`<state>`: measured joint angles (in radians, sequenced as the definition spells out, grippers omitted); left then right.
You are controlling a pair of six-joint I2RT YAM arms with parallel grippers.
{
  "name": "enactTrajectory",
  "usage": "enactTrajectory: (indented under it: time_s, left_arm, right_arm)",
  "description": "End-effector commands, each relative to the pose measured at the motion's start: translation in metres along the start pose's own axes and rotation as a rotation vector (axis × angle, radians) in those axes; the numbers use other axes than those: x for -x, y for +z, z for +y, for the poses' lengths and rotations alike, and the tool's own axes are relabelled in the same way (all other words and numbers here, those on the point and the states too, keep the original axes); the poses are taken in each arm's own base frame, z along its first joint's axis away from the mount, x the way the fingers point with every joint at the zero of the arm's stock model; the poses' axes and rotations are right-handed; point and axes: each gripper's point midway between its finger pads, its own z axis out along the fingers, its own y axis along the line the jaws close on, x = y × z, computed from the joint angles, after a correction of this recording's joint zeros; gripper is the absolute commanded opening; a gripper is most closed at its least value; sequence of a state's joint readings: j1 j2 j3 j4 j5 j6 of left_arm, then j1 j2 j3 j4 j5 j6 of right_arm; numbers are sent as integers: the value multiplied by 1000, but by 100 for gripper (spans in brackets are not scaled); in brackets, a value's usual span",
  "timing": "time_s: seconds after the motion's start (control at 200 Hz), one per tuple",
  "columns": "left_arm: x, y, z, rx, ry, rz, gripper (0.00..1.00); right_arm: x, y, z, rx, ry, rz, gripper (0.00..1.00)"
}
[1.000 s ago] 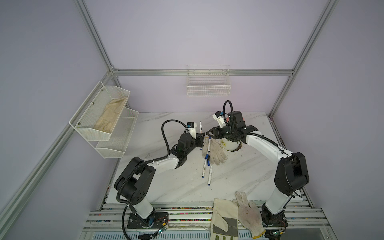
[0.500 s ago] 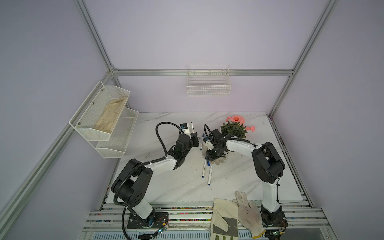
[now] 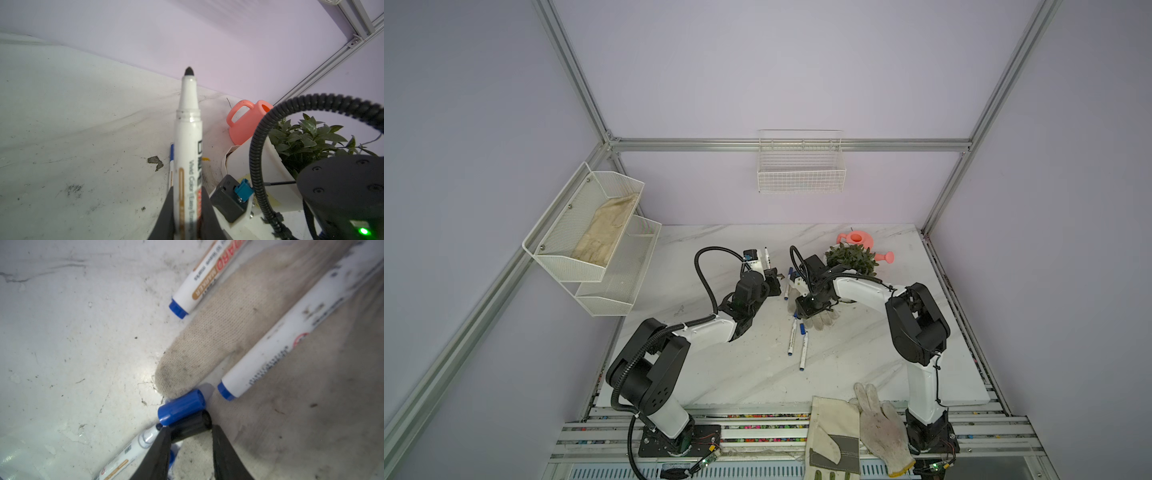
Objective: Insert the pens into the pen caps
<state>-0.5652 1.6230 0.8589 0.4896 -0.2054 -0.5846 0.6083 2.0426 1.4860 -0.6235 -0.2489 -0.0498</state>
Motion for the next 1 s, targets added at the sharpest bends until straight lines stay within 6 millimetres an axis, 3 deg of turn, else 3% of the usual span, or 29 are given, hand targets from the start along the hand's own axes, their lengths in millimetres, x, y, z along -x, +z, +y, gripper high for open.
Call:
enactTrajectory:
  time_s: [0.0, 0.28, 0.4, 0.755, 0.995]
  left_arm:
    - [6, -7, -3, -21, -20, -28, 0]
    - [7, -6, -7, -36, -20, -24, 0]
    - [7, -5, -9, -42, -21, -21, 0]
    - [7, -3, -14, -63, -18, -8, 0]
    - [4, -4, -12, -63, -14, 1, 0]
  right_arm:
    - [-10, 7, -5, -46, -5, 60, 36]
    - [-1, -7, -26, -185, 0, 20, 36]
    - [1, -12, -27, -184, 2, 7, 36]
    - [9, 1, -21, -139, -1, 13, 28]
    - [2, 12, -20, -121, 11, 40, 27]
